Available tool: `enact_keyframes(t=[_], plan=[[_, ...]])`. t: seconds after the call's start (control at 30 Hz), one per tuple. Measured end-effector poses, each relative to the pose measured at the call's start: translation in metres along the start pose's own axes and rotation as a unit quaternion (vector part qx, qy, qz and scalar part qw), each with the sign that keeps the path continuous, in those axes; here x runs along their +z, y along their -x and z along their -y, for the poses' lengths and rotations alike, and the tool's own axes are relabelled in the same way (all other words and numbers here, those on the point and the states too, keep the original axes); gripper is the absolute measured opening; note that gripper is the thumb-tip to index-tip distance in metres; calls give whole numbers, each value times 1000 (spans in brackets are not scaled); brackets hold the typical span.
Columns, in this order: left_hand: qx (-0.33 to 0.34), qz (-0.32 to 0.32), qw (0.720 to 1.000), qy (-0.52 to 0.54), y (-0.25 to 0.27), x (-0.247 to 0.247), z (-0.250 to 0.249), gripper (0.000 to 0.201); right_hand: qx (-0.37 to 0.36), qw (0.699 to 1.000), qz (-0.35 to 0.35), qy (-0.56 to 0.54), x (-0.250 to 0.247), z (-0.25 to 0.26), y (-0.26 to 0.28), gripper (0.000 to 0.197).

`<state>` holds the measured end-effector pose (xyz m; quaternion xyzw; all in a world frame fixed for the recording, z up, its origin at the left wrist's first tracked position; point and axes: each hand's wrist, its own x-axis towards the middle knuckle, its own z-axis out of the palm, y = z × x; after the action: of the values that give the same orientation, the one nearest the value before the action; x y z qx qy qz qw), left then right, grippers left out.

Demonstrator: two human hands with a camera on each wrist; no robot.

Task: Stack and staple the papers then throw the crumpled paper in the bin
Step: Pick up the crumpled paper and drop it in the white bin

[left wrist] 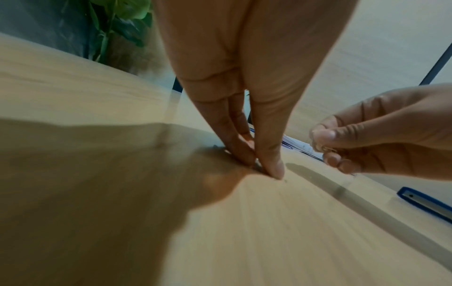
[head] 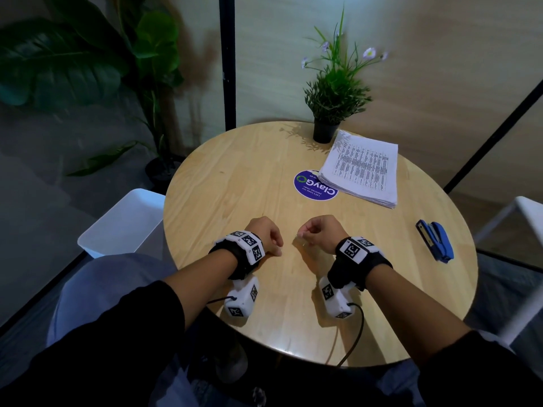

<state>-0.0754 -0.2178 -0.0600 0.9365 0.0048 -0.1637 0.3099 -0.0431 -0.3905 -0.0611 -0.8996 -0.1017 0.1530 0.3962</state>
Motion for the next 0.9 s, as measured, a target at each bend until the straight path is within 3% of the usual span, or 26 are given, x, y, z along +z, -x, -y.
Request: enact_keyframes(t=[0.33,0.5,0.7,0.9], plan=[[-2,-7,999,-39,-5,3,-3,17,11,1000,-9,-3,-2,-4,6,6],[8,23,993,-112,-4,6,-12,16,8,1000,-7,-9,-1,-1,7,20],[22,64,986,-154,-2,4,-19,24,10,1000,-10,-9,-1,1,9,6],[58,69,983,-162,-12,-3,-8,18,6,1000,-5,-5,1,3,6,25]])
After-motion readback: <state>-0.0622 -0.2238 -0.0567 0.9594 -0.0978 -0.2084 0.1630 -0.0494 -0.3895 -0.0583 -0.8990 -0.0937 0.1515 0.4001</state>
